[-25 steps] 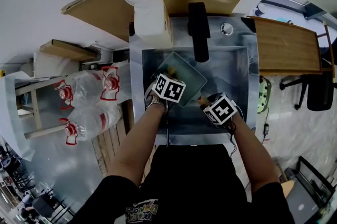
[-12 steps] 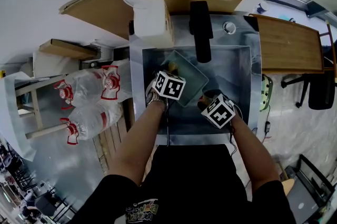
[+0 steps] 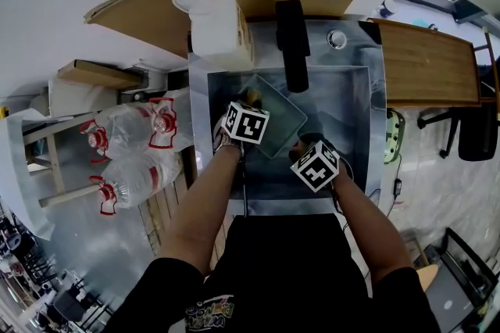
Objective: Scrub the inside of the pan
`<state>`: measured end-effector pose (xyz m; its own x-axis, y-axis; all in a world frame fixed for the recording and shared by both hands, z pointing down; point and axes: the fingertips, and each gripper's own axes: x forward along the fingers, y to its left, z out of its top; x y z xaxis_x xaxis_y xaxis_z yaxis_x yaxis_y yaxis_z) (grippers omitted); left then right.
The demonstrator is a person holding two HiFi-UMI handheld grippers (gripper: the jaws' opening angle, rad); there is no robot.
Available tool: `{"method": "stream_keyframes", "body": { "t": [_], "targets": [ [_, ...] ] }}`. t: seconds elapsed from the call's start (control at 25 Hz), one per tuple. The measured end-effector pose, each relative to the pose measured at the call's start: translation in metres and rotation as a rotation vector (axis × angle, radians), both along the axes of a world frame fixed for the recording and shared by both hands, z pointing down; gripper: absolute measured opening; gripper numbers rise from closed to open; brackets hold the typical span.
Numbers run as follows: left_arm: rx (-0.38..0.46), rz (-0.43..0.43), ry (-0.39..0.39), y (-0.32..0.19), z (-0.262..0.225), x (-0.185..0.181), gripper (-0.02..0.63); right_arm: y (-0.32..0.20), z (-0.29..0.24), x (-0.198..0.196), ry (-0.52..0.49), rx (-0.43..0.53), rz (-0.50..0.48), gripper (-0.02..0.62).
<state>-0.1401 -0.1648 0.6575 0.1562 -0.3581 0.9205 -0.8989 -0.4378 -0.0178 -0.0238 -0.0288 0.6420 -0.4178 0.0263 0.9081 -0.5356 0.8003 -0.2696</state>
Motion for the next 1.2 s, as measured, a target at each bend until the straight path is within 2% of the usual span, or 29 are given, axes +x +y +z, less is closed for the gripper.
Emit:
{"method": "stream_keyframes", "body": {
  "t": [0.16, 0.32, 0.44, 0.56, 0.72, 0.96, 1.2],
  "targets": [
    [0.000, 0.030, 0.050, 0.001, -0.002, 0.007, 0.147, 0.000, 0.000, 0.000, -0.015, -0.009, 0.013, 0.181],
    [-0.017, 0.136, 0.138, 0.011, -0.019, 0.034, 0.147, -0.001, 0.000, 0.000, -0.017, -0.008, 0.013, 0.181],
    [-0.068, 0.232, 0.220, 0.031, -0.030, 0.064, 0.147, -0.001, 0.000, 0.000, -0.017, -0.009, 0.011, 0.181],
    [-0.124, 0.276, 0.297, 0.048, -0.030, 0.090, 0.147, -0.001, 0.000, 0.000, -0.020, -0.013, 0.013, 0.181],
    [-0.169, 0.298, 0.287, 0.063, -0.014, 0.100, 0.147, -0.001, 0.000, -0.001, -0.026, -0.020, 0.019, 0.181],
    [-0.179, 0.233, 0.302, 0.062, 0.000, 0.093, 0.147, -0.002, 0.000, 0.000, -0.031, -0.023, 0.023, 0.183],
    [-0.163, 0.220, 0.219, 0.048, 0.003, 0.075, 0.146, -0.002, 0.001, 0.000, -0.025, -0.028, 0.029, 0.187]
  ]
}}
